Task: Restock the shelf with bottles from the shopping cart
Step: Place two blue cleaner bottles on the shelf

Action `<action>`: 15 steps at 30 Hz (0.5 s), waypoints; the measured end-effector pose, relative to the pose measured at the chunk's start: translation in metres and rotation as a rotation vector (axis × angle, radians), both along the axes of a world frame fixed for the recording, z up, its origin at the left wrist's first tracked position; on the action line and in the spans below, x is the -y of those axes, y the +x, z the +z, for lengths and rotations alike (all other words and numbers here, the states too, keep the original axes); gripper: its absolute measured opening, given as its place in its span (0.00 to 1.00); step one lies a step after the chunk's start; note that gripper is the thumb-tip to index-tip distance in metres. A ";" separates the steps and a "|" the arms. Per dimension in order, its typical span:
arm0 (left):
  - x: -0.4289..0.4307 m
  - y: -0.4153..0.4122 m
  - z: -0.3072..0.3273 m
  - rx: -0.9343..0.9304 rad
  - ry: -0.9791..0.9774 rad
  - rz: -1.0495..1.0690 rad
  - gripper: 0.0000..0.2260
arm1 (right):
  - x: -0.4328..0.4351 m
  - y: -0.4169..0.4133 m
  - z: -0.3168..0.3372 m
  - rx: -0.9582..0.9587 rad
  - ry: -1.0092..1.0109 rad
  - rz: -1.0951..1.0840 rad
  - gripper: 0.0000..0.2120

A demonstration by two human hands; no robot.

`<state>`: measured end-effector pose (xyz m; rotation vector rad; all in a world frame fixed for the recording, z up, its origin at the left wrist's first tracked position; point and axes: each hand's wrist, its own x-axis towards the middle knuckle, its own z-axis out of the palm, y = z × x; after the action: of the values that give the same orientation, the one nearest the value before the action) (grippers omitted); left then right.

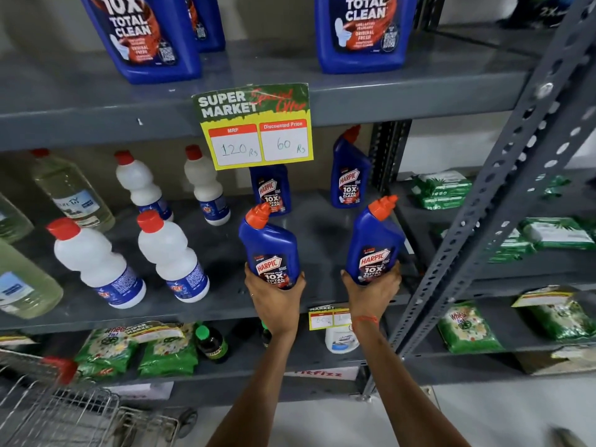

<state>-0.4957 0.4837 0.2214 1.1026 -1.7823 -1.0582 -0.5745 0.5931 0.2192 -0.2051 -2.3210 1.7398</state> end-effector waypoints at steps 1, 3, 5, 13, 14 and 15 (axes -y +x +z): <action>0.000 0.001 0.001 0.005 -0.004 -0.002 0.48 | 0.000 0.000 0.000 0.000 -0.006 -0.002 0.52; 0.002 0.002 0.000 0.013 -0.014 -0.004 0.48 | 0.001 0.001 -0.001 0.006 -0.005 -0.006 0.52; 0.003 0.002 0.001 0.027 -0.019 -0.003 0.48 | 0.000 0.001 -0.001 0.007 -0.002 -0.003 0.51; -0.003 0.009 0.006 0.103 0.013 -0.052 0.57 | -0.002 0.006 0.001 0.049 0.011 0.018 0.56; -0.003 0.009 0.002 0.105 0.018 -0.067 0.57 | -0.001 0.004 -0.004 0.058 0.006 0.025 0.56; -0.007 0.015 0.009 0.118 0.025 -0.075 0.57 | -0.001 0.008 0.001 0.068 0.014 0.030 0.57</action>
<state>-0.4810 0.4905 0.2307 1.1421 -1.9213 -1.0821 -0.5666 0.5940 0.2202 -0.2322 -2.3952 1.7565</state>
